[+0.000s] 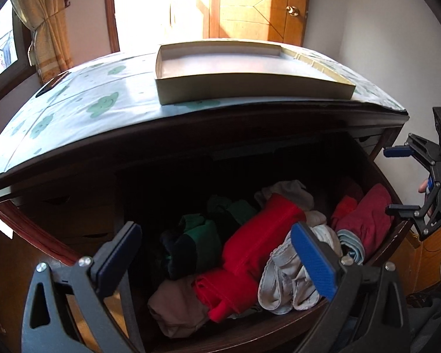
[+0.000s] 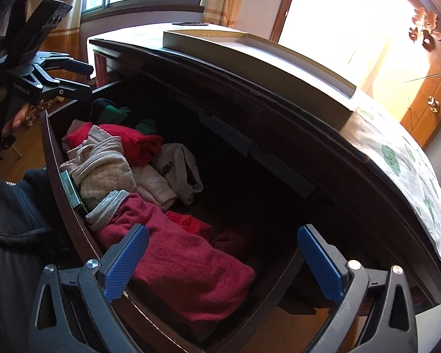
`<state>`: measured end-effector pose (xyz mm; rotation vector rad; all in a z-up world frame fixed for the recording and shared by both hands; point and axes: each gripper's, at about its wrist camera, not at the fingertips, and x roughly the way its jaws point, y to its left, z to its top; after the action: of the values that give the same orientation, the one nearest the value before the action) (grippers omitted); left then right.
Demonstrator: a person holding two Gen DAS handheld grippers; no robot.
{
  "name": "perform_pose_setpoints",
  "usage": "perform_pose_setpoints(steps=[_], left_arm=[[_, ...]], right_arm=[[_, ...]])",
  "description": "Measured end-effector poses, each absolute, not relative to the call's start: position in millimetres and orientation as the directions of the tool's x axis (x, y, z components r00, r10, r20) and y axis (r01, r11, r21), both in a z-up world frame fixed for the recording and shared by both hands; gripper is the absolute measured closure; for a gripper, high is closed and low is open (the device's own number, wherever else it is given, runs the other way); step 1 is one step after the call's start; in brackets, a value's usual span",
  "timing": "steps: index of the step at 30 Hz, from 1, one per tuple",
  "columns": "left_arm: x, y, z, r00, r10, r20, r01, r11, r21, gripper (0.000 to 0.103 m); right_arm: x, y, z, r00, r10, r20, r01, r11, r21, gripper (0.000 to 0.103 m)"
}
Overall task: Take underwear out of drawer
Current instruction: 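Lower both tools into the open drawer toward the clothes, then grasp the red-and-grey sock with the right tool while the left tool grasps the beige sock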
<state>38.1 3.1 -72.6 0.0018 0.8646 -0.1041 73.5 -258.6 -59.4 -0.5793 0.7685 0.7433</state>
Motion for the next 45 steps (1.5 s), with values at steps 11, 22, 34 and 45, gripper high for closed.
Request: perform_pose_setpoints(steps=[11, 22, 34, 45], left_arm=[[42.3, 3.8, -77.7, 0.623, -0.085, -0.778, 0.086, 0.996, -0.040, 0.000], [45.1, 5.5, -83.6, 0.606, -0.098, -0.790, 0.085, 0.995, -0.058, 0.000], [46.8, 5.6, -90.4, 0.603, -0.113, -0.790, 0.101, 0.993, -0.064, 0.004], [54.0, -39.0, -95.7, 0.556, -0.175, -0.813, 0.233, 0.971, -0.050, 0.024]], right_arm=[[84.5, -231.2, -72.3, 0.232, 0.343, -0.910, -0.895, 0.442, -0.062, 0.018], [96.5, -215.1, -103.7, -0.001, 0.232, -0.973, -0.919, 0.383, 0.093, 0.035], [69.5, -238.0, -74.4, 0.129, 0.393, -0.911, -0.853, 0.512, 0.100, 0.078], [85.6, -283.5, -48.3, 0.394, 0.510, -0.765, -0.644, 0.747, 0.167, 0.078]])
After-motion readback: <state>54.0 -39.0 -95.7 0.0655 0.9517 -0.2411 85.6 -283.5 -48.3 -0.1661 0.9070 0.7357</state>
